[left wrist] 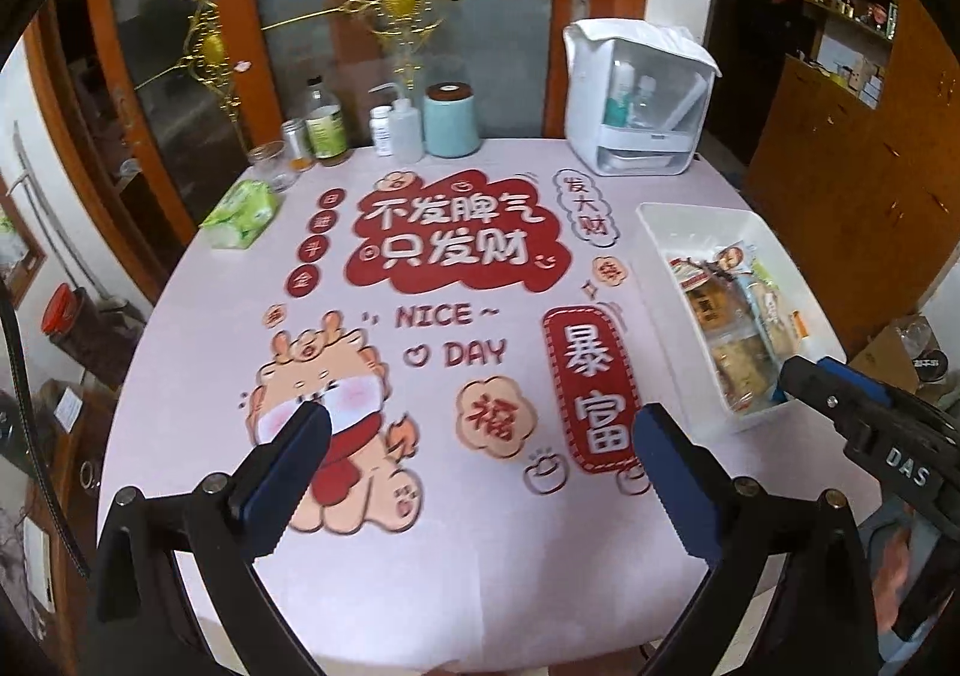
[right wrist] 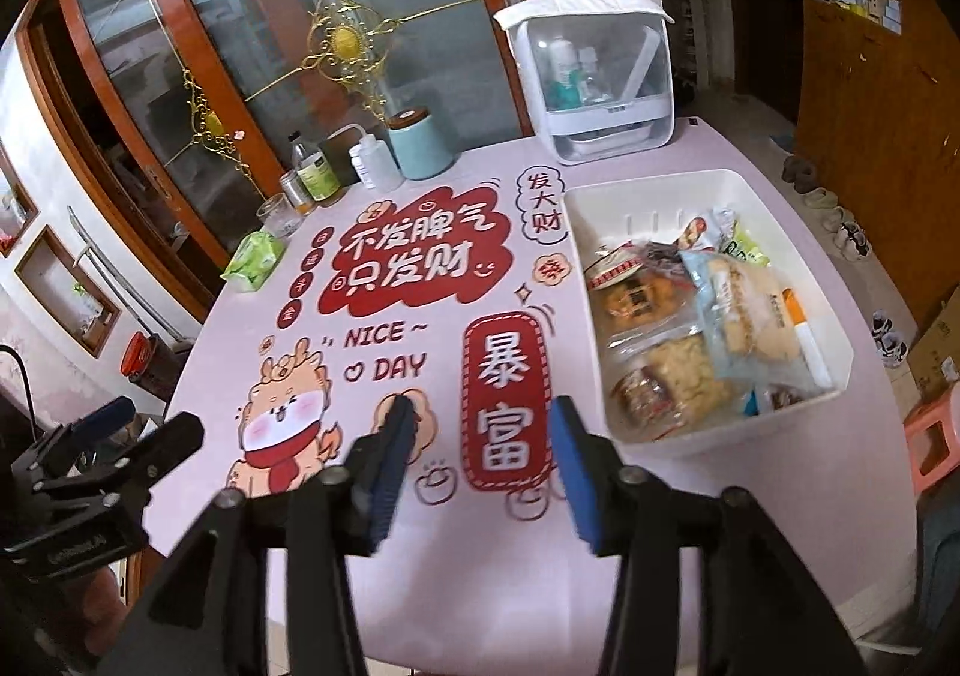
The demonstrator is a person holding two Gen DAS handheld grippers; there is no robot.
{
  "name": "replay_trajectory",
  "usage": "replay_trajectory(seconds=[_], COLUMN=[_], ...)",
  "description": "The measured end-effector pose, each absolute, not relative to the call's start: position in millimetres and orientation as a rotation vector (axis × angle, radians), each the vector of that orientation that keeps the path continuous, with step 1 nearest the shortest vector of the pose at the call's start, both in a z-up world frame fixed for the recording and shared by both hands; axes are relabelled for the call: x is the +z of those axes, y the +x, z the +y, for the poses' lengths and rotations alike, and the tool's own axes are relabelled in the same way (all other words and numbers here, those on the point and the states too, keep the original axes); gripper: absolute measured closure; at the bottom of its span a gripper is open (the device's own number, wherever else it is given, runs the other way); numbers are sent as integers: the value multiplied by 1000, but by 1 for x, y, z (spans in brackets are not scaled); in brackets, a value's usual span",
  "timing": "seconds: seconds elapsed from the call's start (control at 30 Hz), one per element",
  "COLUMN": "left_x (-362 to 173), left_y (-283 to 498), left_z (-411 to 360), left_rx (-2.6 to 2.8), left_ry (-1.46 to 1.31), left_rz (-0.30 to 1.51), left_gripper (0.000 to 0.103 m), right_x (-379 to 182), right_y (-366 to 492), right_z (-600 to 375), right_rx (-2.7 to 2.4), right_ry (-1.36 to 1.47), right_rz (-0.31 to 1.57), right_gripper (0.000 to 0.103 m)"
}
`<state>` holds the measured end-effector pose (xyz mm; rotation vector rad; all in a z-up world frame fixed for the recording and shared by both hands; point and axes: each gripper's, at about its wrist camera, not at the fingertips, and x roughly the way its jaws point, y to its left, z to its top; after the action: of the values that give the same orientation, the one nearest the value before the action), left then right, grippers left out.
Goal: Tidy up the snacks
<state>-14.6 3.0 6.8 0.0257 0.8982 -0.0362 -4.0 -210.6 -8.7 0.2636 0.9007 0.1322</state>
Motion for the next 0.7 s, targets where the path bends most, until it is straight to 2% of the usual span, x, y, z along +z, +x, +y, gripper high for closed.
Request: replay_trajectory(seconds=[0.07, 0.7], left_x=[5, -4], left_y=[-21, -39], left_z=[12, 22], left_rx=[-30, 52], left_ry=[16, -30], left_rz=[903, 912], left_gripper=[3, 3], right_x=[-7, -6], right_y=[-10, -27], right_z=[-202, -165], right_rx=[133, 141], right_ry=[260, 155], right_rz=[896, 910], right_gripper=[44, 43])
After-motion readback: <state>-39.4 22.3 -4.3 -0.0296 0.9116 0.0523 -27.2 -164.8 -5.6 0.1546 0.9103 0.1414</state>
